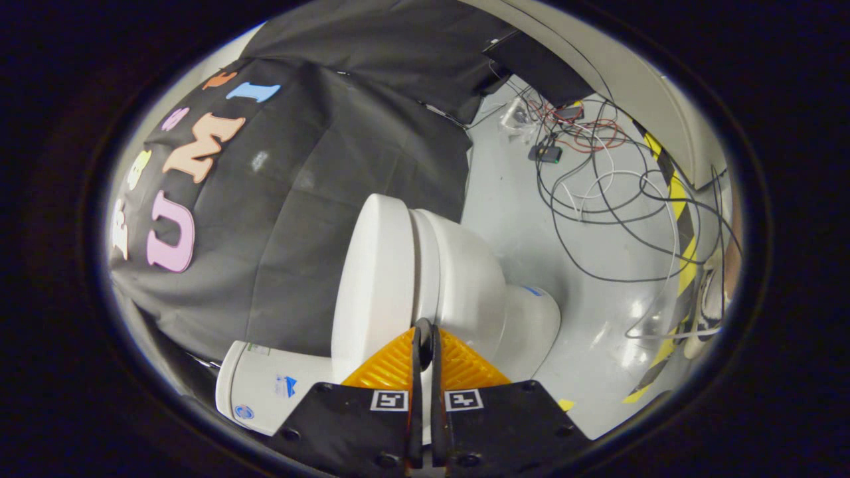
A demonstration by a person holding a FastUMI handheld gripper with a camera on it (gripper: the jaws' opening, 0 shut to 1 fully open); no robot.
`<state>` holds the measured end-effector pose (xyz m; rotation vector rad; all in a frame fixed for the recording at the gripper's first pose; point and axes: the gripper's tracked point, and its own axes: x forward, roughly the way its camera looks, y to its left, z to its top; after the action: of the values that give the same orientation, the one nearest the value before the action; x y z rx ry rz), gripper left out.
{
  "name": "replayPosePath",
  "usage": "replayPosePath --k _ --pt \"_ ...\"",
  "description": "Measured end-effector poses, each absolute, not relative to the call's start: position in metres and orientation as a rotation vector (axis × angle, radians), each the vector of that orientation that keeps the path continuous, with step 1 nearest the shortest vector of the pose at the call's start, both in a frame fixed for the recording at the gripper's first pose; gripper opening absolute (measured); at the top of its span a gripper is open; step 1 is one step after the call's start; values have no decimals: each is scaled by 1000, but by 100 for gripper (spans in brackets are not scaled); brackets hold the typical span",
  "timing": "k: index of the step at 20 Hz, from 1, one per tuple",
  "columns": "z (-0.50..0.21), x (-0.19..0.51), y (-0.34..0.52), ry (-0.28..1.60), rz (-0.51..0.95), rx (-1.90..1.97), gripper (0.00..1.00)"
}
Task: Open the toilet lid.
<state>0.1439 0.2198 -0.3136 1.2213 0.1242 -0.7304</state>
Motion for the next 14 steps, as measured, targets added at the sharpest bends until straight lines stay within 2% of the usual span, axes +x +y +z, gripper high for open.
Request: replayPosePath --k 14 --pt "-237 153 233 64 -672 1032 2"
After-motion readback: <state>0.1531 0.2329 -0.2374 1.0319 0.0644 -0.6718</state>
